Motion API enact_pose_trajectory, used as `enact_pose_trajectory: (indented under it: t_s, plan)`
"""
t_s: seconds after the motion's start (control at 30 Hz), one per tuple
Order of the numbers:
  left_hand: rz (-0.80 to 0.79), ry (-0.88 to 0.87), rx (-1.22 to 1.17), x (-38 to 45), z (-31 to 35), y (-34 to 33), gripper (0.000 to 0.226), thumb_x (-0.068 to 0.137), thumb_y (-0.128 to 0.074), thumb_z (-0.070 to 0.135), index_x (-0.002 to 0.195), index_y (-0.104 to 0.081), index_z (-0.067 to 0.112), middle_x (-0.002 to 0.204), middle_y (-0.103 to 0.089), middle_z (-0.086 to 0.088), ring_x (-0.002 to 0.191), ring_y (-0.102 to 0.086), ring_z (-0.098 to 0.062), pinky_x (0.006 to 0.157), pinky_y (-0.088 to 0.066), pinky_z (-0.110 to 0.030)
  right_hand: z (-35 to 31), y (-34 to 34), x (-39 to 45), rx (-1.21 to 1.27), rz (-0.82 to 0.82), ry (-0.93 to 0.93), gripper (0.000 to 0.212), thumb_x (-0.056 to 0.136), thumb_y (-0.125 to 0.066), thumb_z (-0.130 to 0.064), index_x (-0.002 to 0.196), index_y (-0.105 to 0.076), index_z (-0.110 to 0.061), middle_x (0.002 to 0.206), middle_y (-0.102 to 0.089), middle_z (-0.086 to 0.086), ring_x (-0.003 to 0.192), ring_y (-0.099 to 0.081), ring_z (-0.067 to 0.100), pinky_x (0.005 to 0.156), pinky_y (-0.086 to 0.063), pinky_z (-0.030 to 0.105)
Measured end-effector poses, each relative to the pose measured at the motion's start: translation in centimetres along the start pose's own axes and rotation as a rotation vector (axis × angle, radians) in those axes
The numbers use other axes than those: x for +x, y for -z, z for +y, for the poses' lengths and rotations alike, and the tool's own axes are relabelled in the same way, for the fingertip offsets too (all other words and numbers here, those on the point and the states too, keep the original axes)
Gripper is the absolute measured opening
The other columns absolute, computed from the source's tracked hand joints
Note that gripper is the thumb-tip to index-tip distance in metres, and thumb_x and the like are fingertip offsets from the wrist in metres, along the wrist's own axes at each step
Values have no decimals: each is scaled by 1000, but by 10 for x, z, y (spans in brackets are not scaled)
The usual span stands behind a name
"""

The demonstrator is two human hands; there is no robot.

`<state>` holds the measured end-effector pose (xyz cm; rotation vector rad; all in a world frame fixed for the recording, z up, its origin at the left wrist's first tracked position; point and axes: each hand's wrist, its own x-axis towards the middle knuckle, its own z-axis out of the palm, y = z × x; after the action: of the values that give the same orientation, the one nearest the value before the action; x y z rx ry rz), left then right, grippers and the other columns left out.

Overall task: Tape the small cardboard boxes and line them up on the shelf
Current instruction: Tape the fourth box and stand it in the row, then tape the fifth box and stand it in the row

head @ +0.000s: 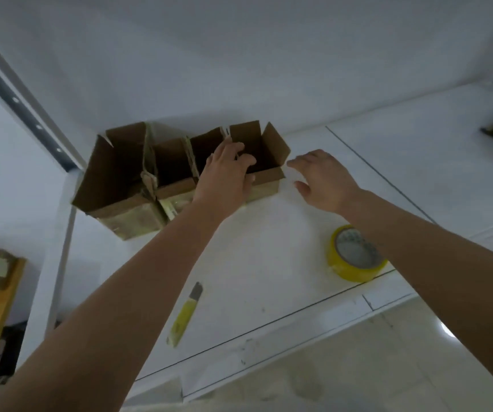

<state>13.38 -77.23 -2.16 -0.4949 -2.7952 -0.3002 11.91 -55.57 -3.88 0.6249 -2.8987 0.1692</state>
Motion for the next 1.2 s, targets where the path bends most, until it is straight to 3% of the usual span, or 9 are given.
enact_pose_trajectory:
  t_s: [0.33,0.77,0.93,1.2]
  plan:
    - [-37,-273,-93,42,146,-30,36,98,-52,25,133,-55,17,150,-38,-7,147,-18,-26,115,-24,-41,102,56,-106,-162,36,-213,46,94,-55,-28,136,-51,-9,129,-59,14,125,-44,32,104,-34,37]
    - [-92,-444,-224,90,410,-97,36,98,-52,25,133,-56,15,147,-42,-9,146,-20,-24,111,-29,-39,293,105,-271,-256,-19,-443,46,96,-52,-32,138,-48,-14,132,-58,9,126,-43,31,105,-34,41]
    - [-139,-461,-330,116,498,-117,35,97,-56,29,130,-59,18,141,-46,-6,136,-34,-20,105,-40,-37,347,109,-310,-242,2,-539,47,96,-54,-33,139,-49,-16,133,-58,9,126,-45,31,107,-33,41]
    - [-226,-509,-304,187,545,-168,33,97,-57,30,128,-59,19,143,-41,-6,140,-31,-22,103,-41,-37,457,113,-317,-199,-2,-683,45,95,-53,-33,137,-50,-15,130,-60,9,124,-46,31,105,-32,41]
